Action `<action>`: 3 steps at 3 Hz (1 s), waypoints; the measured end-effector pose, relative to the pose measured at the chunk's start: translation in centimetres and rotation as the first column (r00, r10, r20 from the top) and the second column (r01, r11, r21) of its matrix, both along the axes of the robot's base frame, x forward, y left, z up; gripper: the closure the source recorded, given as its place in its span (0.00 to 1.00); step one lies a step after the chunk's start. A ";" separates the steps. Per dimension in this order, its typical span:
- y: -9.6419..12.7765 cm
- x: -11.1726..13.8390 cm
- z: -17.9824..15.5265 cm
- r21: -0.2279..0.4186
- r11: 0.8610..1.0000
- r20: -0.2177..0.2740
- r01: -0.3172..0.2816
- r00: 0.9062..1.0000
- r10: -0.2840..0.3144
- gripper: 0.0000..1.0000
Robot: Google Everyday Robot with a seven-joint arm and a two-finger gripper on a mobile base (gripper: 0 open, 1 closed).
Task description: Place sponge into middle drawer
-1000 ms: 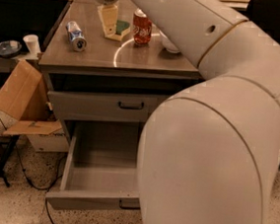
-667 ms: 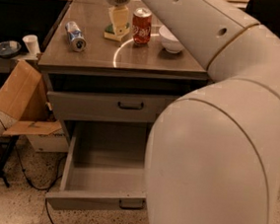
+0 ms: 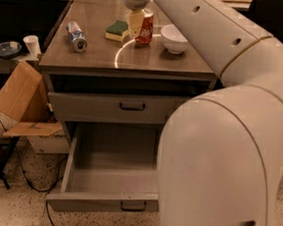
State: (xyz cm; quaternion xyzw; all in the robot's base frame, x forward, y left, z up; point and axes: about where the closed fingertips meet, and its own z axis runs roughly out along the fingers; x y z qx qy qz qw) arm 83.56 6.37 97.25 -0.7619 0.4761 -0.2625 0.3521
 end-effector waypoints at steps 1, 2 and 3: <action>-0.8 1.9 -0.6 0.015 1.000 0.036 -0.003 0.999 0.003 0.00; -0.4 3.2 -1.5 0.032 0.999 0.061 -0.016 0.998 0.014 0.00; 0.4 4.2 -2.4 0.029 0.999 0.076 -0.027 0.997 0.025 0.00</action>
Offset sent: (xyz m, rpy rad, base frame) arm 0.0488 -0.0019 -0.0190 0.0591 -0.1000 0.0270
